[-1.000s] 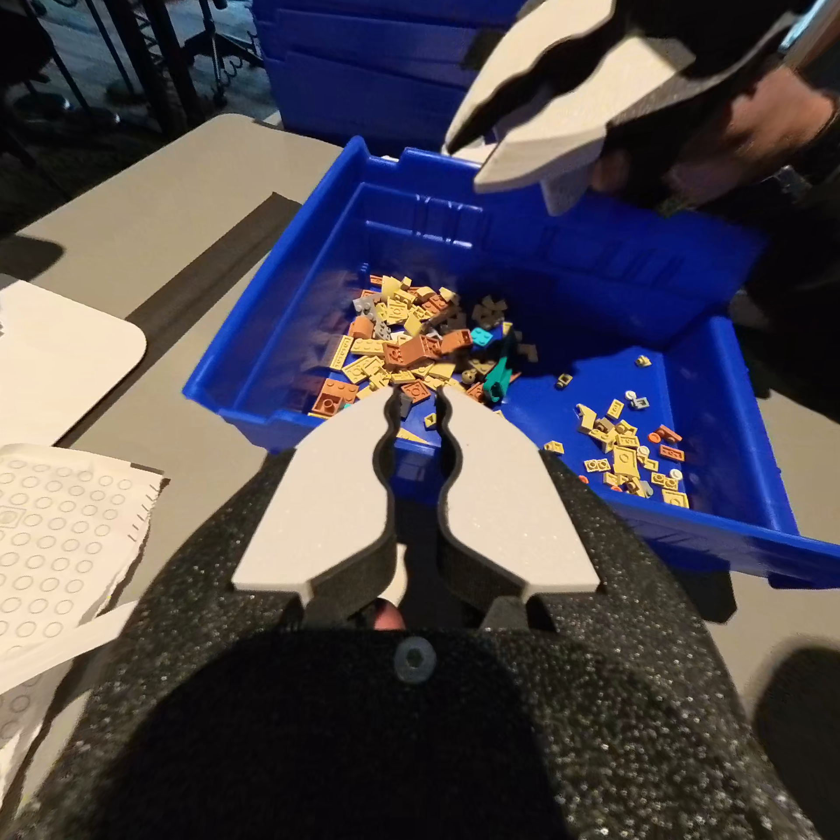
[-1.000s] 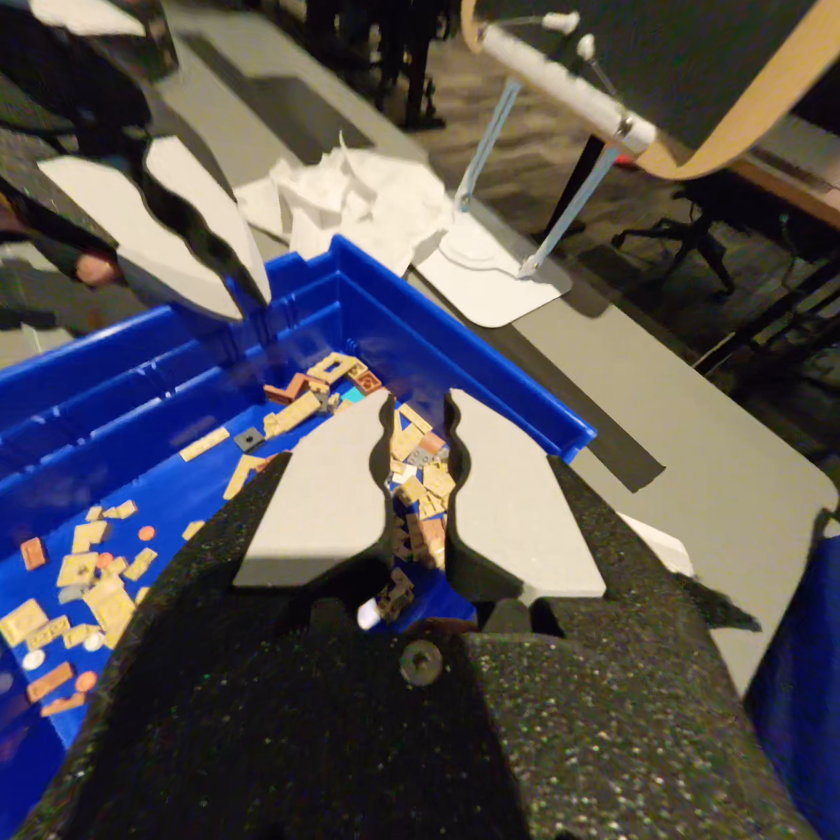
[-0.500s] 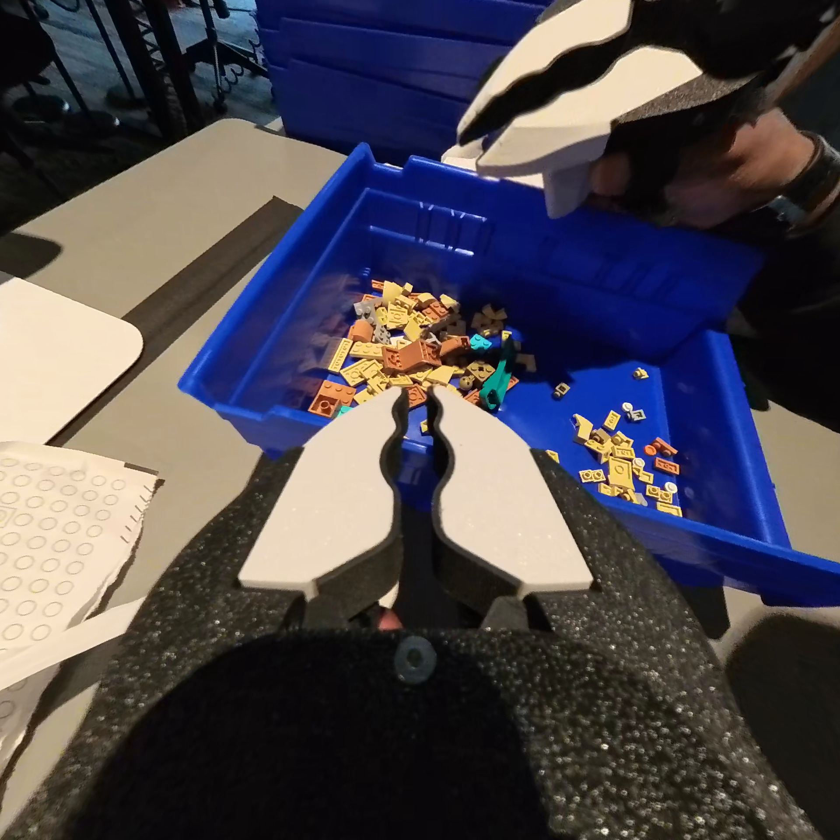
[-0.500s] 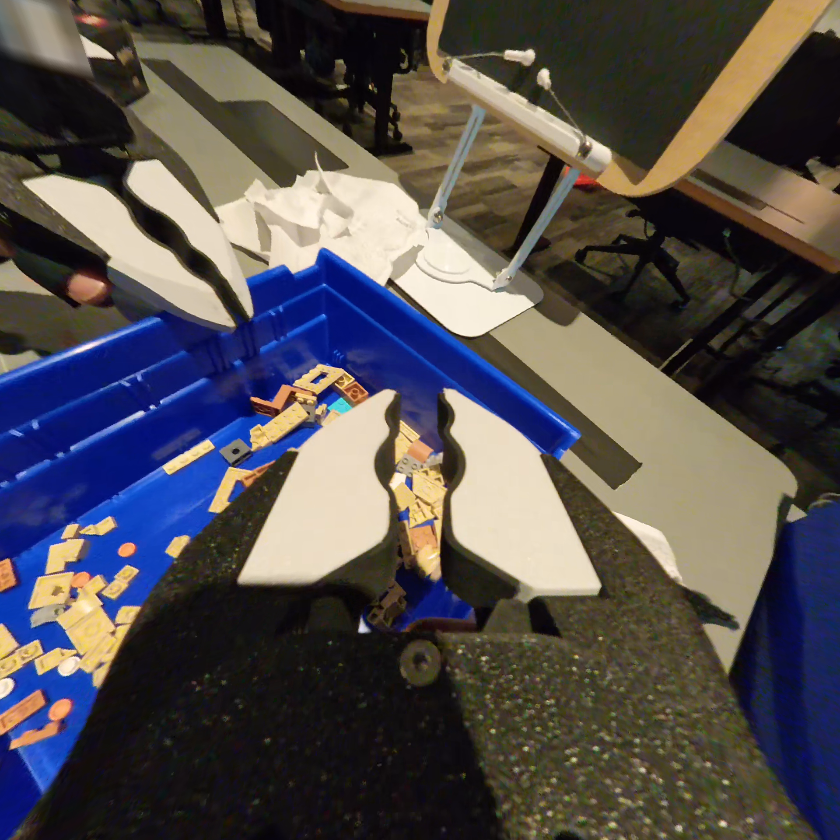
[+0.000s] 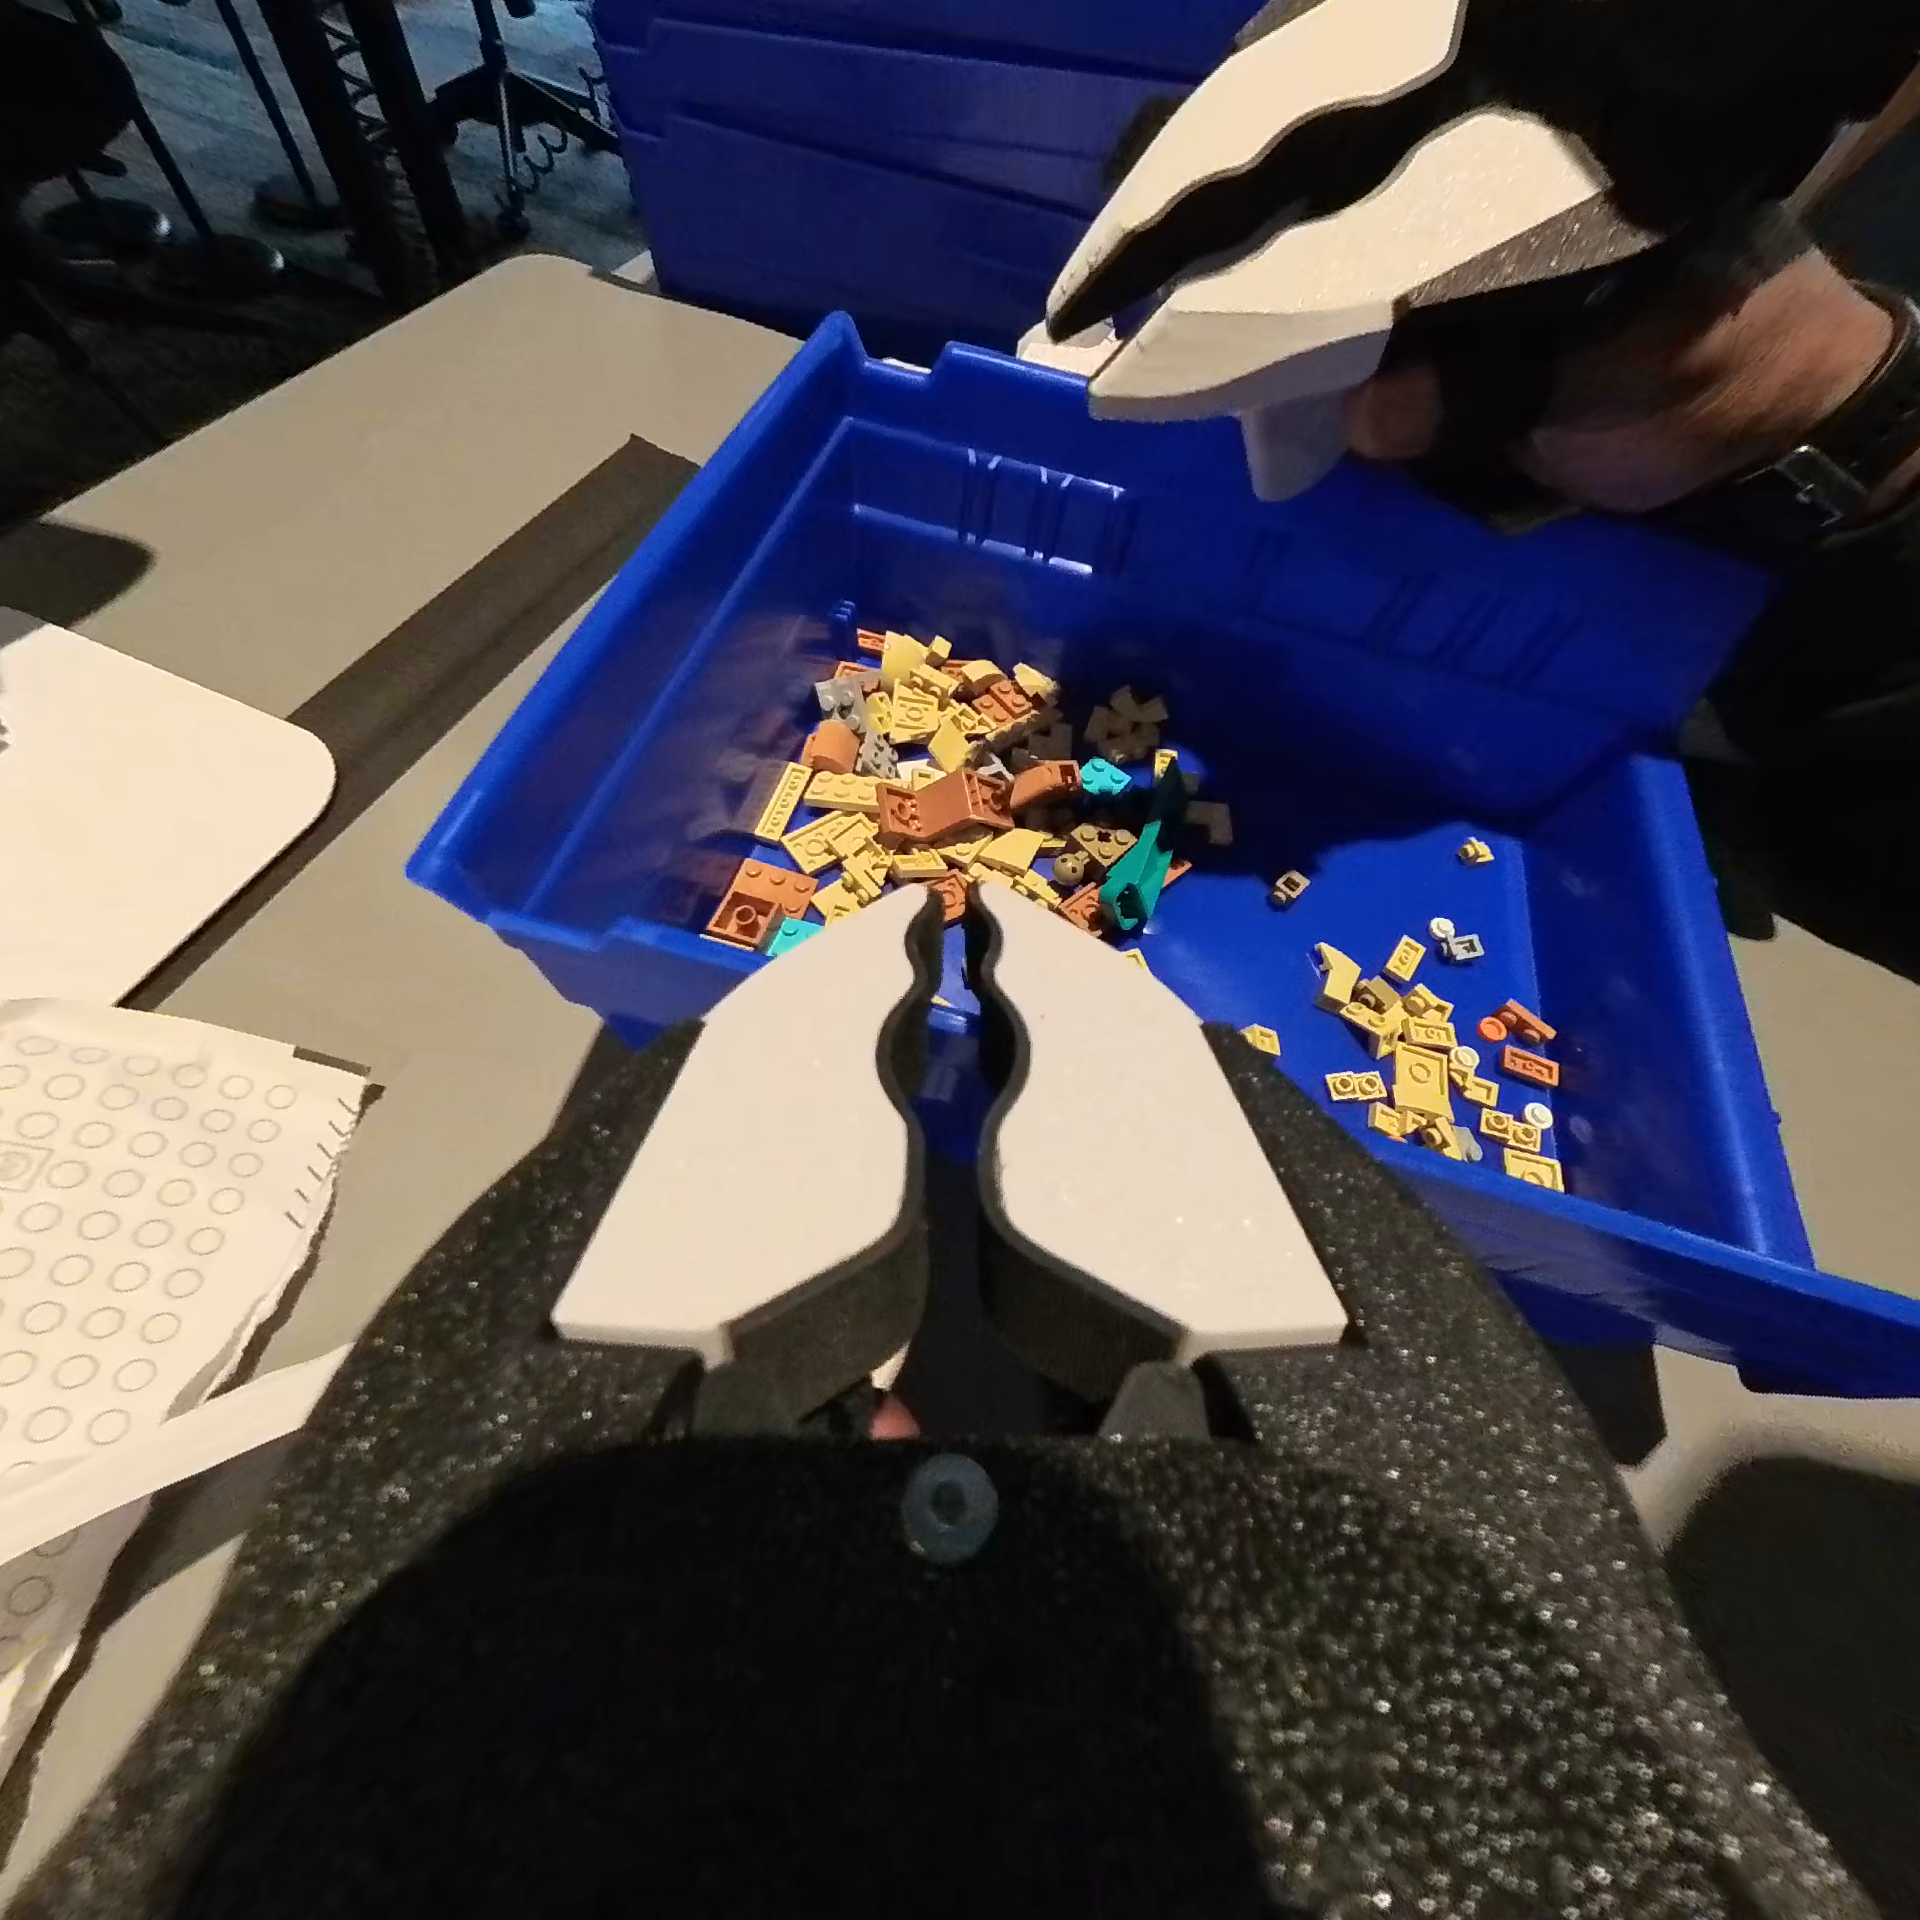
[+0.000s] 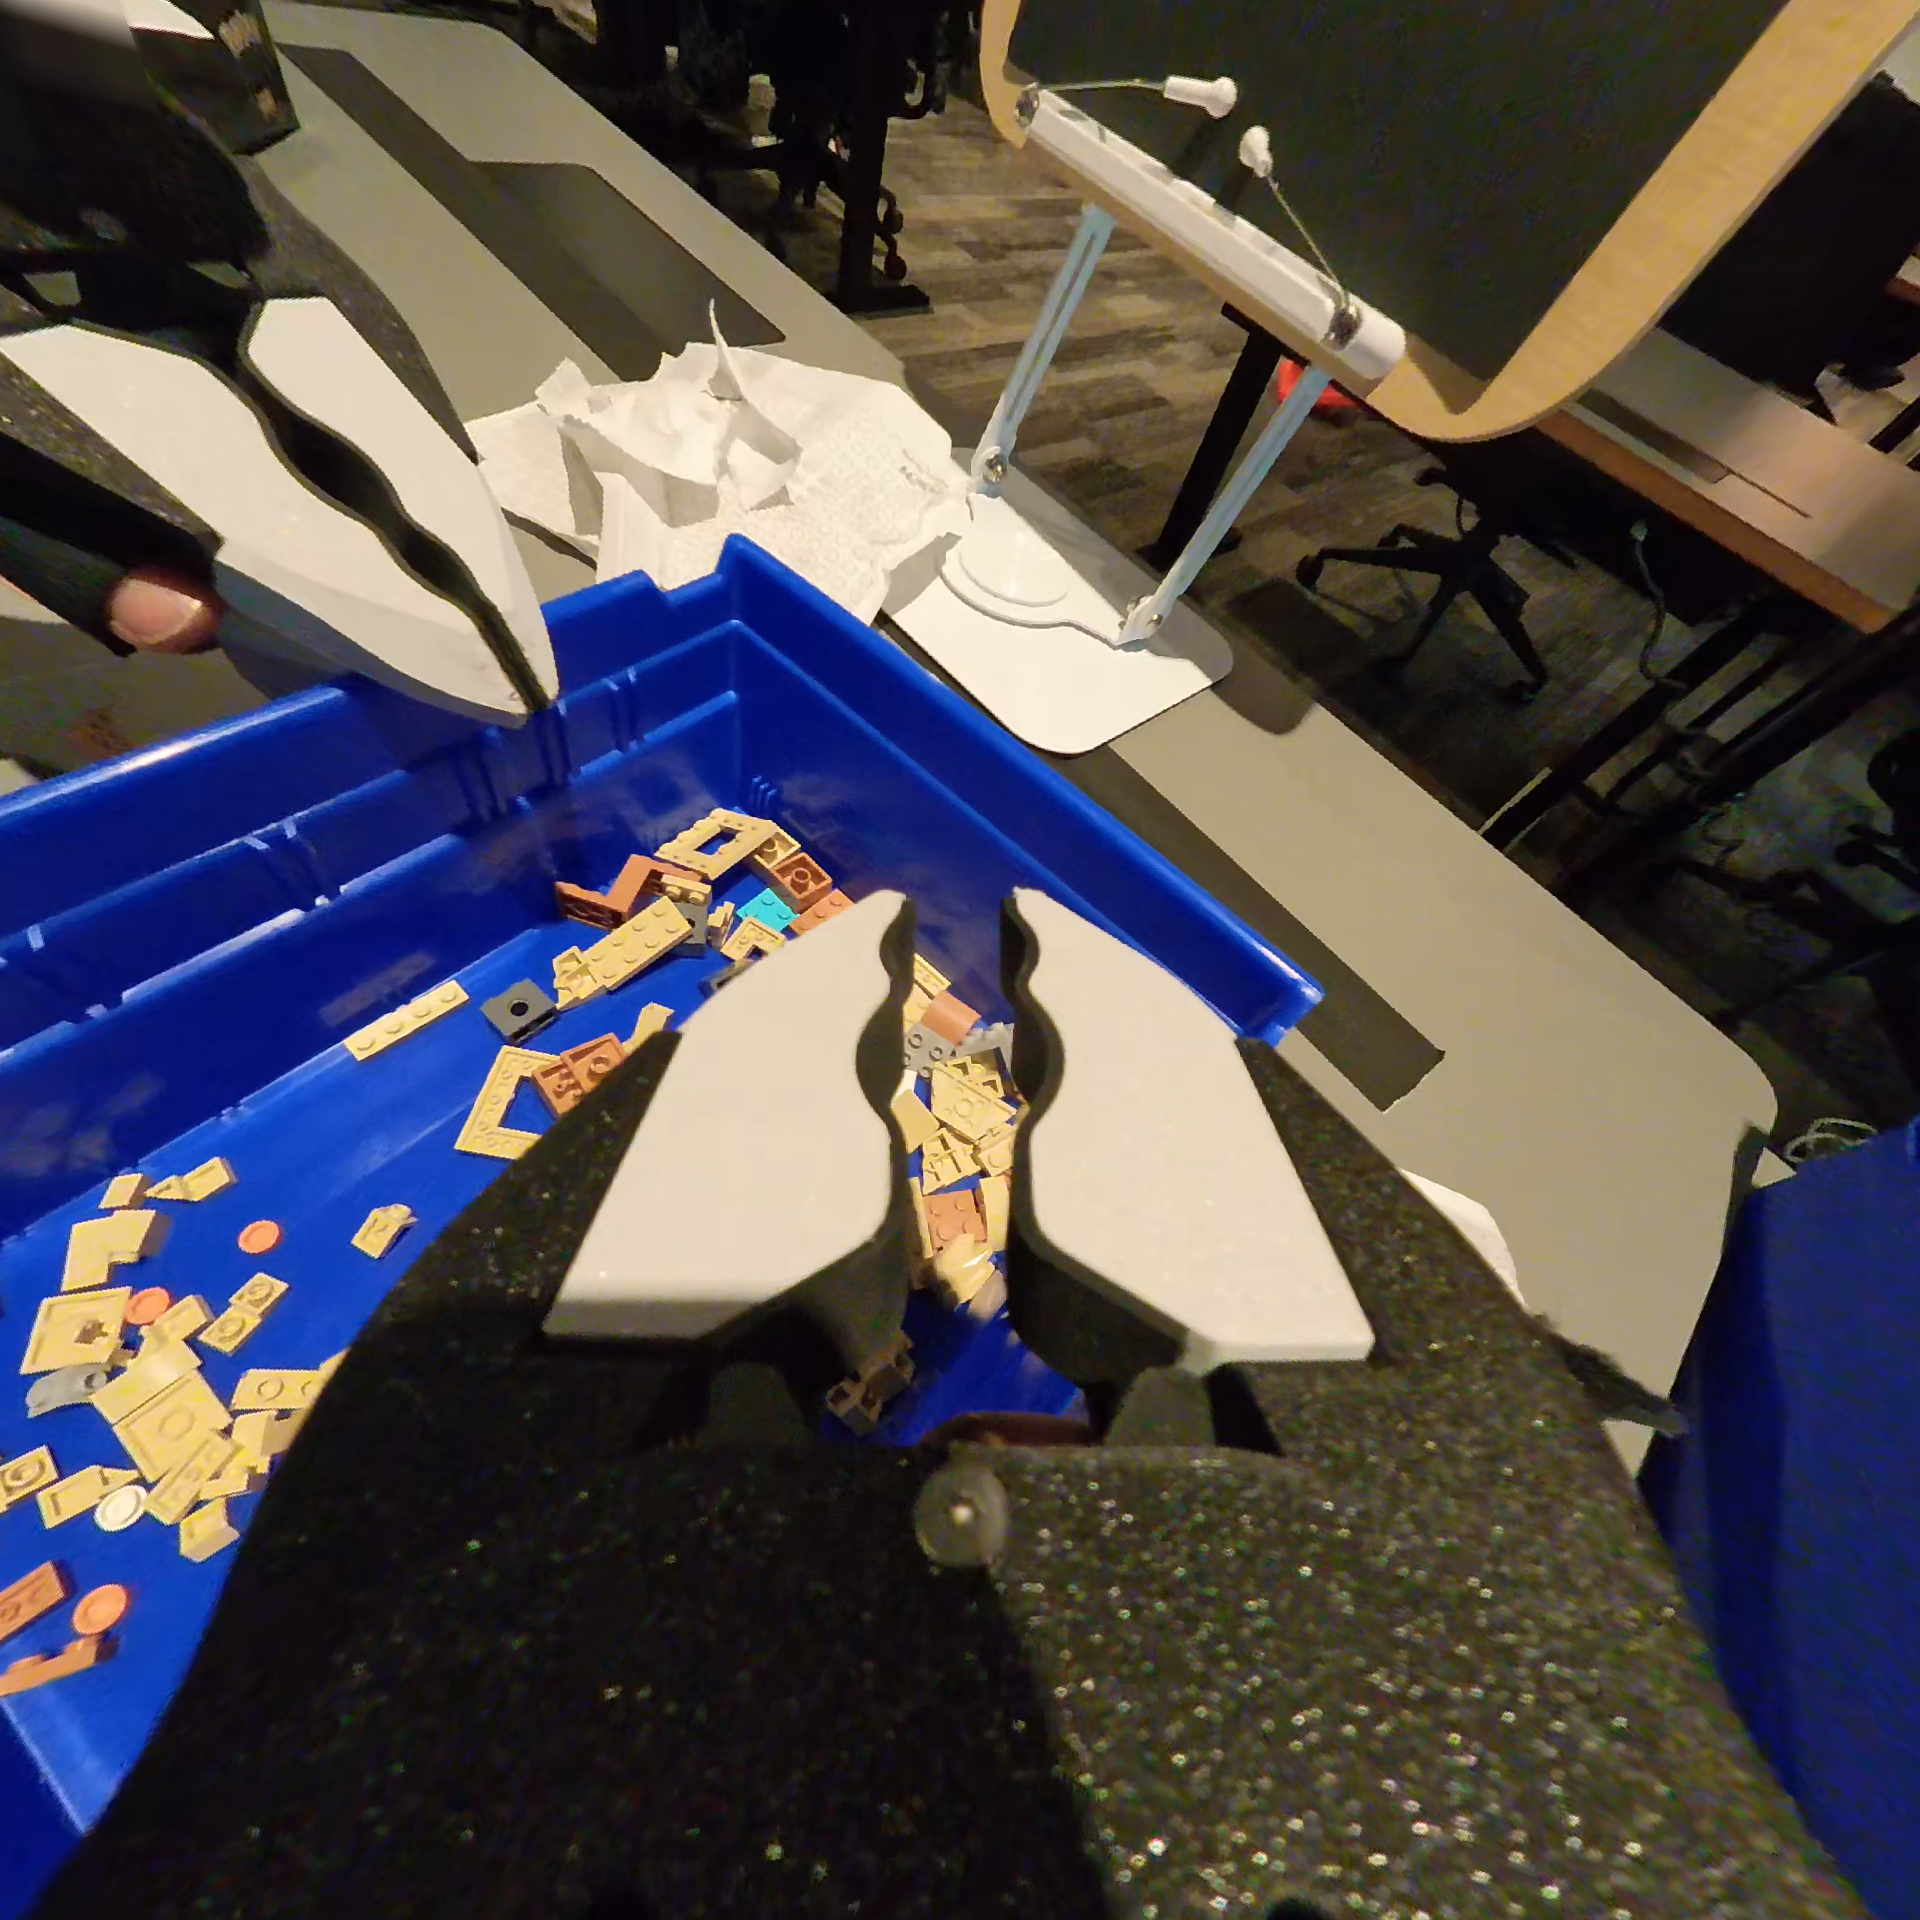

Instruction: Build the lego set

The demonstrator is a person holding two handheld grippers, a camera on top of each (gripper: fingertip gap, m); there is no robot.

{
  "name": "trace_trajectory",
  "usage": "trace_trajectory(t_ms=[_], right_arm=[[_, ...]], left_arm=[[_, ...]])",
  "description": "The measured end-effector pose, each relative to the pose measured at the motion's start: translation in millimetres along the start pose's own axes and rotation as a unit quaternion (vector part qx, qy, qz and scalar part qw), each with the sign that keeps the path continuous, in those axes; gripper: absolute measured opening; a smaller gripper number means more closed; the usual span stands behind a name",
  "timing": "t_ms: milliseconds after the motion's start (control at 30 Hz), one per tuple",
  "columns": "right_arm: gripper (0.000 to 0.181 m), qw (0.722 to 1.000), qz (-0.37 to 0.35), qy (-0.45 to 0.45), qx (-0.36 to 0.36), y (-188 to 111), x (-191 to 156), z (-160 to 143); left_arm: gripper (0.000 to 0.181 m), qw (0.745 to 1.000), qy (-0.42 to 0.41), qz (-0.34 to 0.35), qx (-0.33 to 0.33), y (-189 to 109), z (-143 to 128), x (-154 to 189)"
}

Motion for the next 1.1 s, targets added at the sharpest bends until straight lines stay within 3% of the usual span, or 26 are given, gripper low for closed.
trace_trajectory(t_ms=[167,367,500,633,700,867,1100], right_arm=[[0.015,1.0,0.0,-0.008,-0.004,0,-1,0],[0.015,0.999,0.006,-0.028,-0.031,4,-4,-1],[0.015,0.986,0.016,-0.089,-0.138,16,-11,-5],[0.025,0.944,0.014,-0.15,-0.292,30,-23,-8],[0.027,0.939,0.014,-0.121,-0.321,38,-29,-3],[0.027,0.951,-0.022,0.013,-0.308,62,-31,-2],[0.017,0.944,-0.072,0.143,-0.289,89,-18,-42]], left_arm=[[0.004,1.0,0.007,0.005,-0.007,0,1,0],[0.02,0.996,0.078,0.045,-0.009,-1,9,5],[0.018,0.994,0.106,0.038,0.005,1,14,17],[0.019,0.996,0.083,0.039,-0.008,1,13,15],[0.019,0.997,0.064,0.031,-0.01,1,12,14],[0.02,0.998,0.051,0.017,-0.02,0,8,11],[0.021,0.999,0.044,0.008,-0.021,0,5,9]])
Point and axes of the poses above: each gripper's, where its closed fingertips meet, y out along the fingers, z out of its top, x = y × z across the jaws, the point moved 8 cm from there along -y, back along the fingers, and after that the axes turned 11 degrees about x, right-handed, at the moved point
